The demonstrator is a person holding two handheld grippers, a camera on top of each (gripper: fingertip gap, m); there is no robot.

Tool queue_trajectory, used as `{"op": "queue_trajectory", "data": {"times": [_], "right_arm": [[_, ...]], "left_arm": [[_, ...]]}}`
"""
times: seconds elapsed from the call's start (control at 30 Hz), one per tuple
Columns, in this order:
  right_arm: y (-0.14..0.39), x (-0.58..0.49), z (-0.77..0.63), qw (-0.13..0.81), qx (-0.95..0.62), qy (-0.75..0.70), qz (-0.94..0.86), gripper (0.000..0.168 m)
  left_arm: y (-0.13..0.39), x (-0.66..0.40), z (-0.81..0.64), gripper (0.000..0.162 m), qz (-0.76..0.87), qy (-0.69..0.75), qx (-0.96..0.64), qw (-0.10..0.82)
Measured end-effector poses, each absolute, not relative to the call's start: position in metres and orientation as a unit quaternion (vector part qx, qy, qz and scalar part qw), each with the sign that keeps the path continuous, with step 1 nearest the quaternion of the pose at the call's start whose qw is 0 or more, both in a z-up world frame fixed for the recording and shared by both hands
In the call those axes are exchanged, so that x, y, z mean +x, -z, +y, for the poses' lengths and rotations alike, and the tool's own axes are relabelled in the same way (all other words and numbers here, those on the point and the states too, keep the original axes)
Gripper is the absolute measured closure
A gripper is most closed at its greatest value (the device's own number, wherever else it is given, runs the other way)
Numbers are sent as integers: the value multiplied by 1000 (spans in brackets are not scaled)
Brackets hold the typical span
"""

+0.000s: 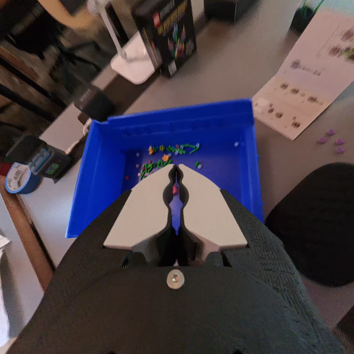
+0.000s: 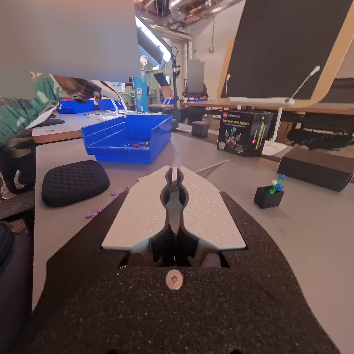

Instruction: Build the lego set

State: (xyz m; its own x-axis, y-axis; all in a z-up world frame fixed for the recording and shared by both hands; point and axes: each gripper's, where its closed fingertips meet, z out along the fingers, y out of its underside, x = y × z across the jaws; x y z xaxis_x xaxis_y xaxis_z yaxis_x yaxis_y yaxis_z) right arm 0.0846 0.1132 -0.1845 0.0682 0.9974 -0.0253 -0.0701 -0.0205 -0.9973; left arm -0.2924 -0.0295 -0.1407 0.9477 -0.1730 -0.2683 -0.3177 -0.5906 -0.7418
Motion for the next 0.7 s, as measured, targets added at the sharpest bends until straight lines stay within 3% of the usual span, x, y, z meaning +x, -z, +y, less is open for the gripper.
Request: {"op": "queue_trajectory", "data": {"times": [0.1,0.2,0.27,0.37,0.5,0.53,0.57,0.6,0.63,0.7], "right_arm": [[191,81,122,510,-535,-503,-447,158],[194,78,121,491,-539,-513,-453,155],[195,78,122,487,-542,-514,-452,154],[194,79,123,486,-542,-520,-447,153],[192,82,125,486,-541,-534,-432,151],[191,82,127,485,-545,-536,-426,145],[192,82,131,485,-554,-533,-417,129],[193,80,136,484,-569,-525,-408,106],[196,78,140,484,-585,-511,-403,82],[200,71,141,483,-601,-480,-419,61]], "left_arm": [[180,-330,-22,159,195,-108,-937,268],[217,-375,-13,130,211,-137,-960,122],[236,-385,-5,122,185,-95,-976,72],[253,-404,13,122,104,-76,-990,56],[251,-367,42,117,105,26,-982,154],[239,-347,54,103,119,50,-968,214],[221,-322,66,89,134,73,-946,285],[200,-294,75,62,148,92,-917,358],[178,-268,81,24,154,99,-886,427],[145,-219,80,17,167,98,-834,517]]}}
